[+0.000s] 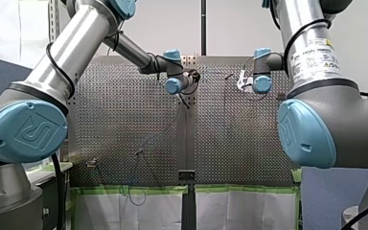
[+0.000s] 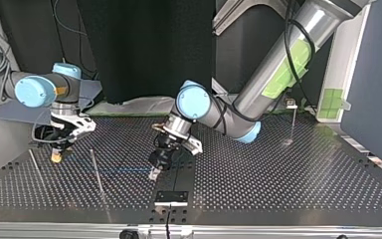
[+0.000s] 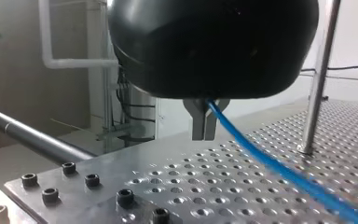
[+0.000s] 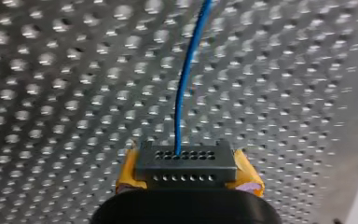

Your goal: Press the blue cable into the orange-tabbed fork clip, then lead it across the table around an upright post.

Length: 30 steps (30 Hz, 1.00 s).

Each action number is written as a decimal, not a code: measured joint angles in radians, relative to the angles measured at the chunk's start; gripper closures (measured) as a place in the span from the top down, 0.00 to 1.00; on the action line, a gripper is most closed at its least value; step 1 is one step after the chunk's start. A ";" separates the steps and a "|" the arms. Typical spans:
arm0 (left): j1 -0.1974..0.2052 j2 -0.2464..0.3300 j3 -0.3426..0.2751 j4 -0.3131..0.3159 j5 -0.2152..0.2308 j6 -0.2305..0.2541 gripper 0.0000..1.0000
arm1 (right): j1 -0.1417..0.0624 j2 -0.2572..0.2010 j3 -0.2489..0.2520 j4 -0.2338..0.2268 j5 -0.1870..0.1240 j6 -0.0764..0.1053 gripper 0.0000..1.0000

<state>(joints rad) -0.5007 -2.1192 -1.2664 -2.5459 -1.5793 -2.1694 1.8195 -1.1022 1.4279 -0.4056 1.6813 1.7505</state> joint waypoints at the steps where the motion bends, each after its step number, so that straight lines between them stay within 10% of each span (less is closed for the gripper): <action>1: -0.001 -0.002 0.000 -0.006 -0.003 0.007 0.00 | 0.000 0.003 0.001 0.000 -0.001 0.000 0.00; 18: -0.037 -0.050 0.079 -0.164 -0.143 0.166 0.00 | 0.008 0.051 0.044 -0.032 -0.005 0.000 0.00; 25: -0.042 -0.050 0.084 -0.224 -0.195 0.225 0.40 | 0.009 0.069 0.073 -0.072 -0.010 0.003 0.00; 30: -0.043 -0.049 0.084 -0.268 -0.190 0.267 0.44 | 0.010 0.088 0.090 -0.086 -0.012 0.002 0.00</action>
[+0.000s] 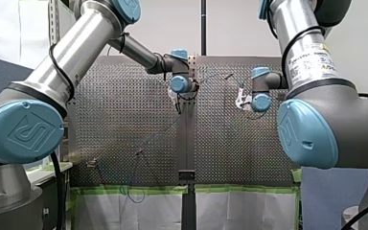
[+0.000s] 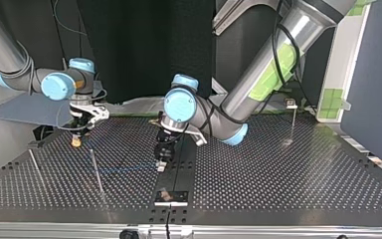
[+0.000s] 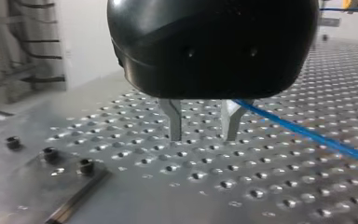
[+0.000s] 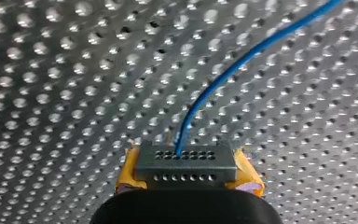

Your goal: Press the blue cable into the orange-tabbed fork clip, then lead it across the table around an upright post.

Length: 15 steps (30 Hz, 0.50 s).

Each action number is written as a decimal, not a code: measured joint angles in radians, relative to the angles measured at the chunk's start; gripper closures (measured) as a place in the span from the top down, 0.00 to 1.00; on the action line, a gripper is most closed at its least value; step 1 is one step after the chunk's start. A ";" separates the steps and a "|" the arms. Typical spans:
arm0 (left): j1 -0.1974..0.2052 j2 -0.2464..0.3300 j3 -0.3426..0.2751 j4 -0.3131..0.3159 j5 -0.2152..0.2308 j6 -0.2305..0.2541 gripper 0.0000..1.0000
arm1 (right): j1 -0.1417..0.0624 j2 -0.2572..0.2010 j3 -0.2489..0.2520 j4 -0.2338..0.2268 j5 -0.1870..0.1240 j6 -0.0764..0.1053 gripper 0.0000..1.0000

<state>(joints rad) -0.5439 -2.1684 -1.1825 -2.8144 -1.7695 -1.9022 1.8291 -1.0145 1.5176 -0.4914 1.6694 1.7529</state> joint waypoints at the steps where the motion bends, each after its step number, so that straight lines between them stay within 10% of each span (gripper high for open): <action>1: -0.001 0.000 0.000 -0.009 0.000 0.004 0.47 | 0.000 0.003 0.005 -0.005 0.000 0.001 0.00; 15: 0.005 0.000 0.000 -0.115 0.029 -0.025 0.93 | -0.002 0.052 0.047 -0.071 -0.002 0.002 0.00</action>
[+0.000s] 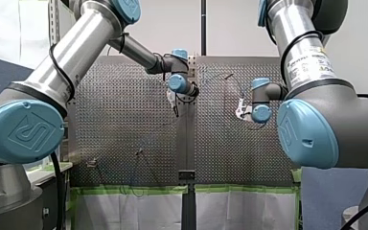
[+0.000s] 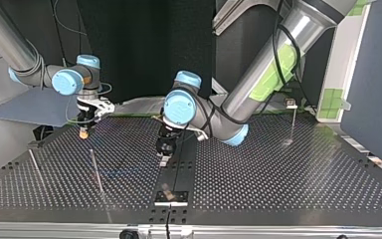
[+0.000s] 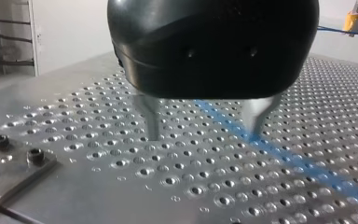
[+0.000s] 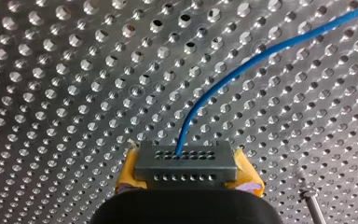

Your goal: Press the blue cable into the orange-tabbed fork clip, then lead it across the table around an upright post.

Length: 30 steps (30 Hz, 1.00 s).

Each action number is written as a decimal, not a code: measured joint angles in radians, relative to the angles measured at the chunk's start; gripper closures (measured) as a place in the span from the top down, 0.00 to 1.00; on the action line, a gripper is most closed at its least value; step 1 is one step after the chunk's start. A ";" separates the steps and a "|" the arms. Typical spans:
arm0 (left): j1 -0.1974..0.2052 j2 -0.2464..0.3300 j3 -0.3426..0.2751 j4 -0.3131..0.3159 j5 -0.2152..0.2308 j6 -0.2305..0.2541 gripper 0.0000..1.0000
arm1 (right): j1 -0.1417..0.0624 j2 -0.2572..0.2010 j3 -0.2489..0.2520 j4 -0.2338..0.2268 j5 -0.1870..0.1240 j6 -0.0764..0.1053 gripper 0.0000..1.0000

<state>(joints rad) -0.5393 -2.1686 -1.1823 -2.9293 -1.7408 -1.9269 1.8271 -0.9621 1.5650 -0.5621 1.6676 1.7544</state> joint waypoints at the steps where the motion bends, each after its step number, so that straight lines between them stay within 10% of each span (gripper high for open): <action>1: 0.000 0.000 0.000 -0.001 -0.003 0.000 0.93 | -0.001 0.001 0.002 -0.006 -0.001 0.000 0.00; 30: -0.015 -0.001 0.023 -0.020 0.049 -0.076 0.93 | -0.014 0.069 0.020 -0.061 -0.003 -0.005 0.00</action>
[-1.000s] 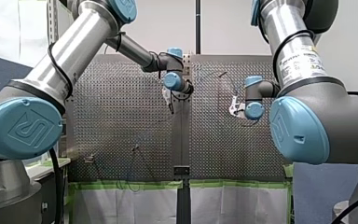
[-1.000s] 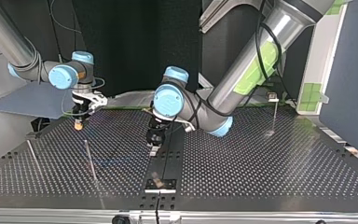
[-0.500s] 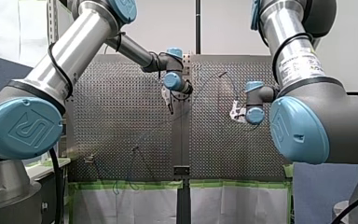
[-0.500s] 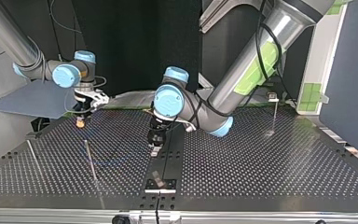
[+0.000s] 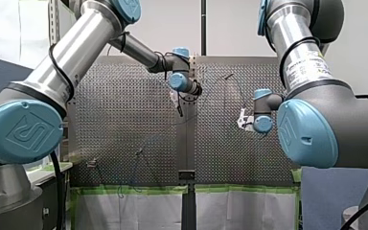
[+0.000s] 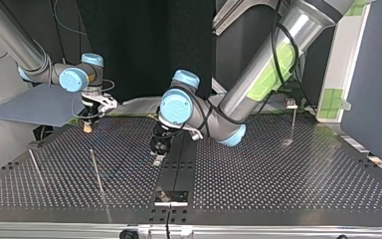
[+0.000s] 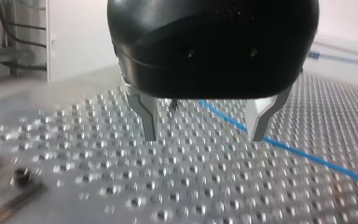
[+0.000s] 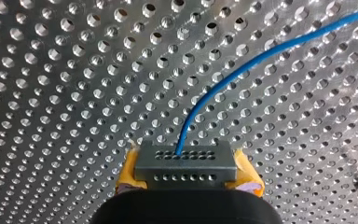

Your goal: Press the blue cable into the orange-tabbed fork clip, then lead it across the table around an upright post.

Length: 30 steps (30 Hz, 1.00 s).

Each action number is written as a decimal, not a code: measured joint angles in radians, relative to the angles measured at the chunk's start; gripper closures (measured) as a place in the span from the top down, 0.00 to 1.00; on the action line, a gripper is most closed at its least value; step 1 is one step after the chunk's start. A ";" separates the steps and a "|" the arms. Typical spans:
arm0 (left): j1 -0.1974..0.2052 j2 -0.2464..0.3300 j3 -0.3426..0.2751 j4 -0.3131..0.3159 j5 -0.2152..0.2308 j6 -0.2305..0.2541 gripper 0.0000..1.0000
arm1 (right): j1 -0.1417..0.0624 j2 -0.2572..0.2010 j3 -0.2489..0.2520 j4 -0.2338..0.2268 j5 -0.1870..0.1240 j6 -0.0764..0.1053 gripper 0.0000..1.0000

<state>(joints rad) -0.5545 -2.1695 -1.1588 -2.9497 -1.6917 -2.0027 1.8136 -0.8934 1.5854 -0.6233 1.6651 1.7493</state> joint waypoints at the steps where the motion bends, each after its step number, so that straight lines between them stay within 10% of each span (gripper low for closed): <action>1: -0.003 0.000 0.006 -0.006 0.007 -0.007 0.93 | -0.001 0.000 0.000 -0.001 0.000 0.000 0.00; 11: -0.017 0.000 0.062 -0.070 0.079 -0.102 0.95 | -0.017 0.005 0.001 -0.004 -0.001 0.000 0.00; 30: -0.023 -0.111 0.064 -0.057 0.008 -0.148 0.95 | -0.007 0.012 0.020 -0.021 -0.002 -0.007 0.00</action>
<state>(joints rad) -0.5780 -2.2803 -1.0949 -3.0065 -1.6840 -2.1506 1.8067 -0.8817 1.6058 -0.6439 1.6636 1.7428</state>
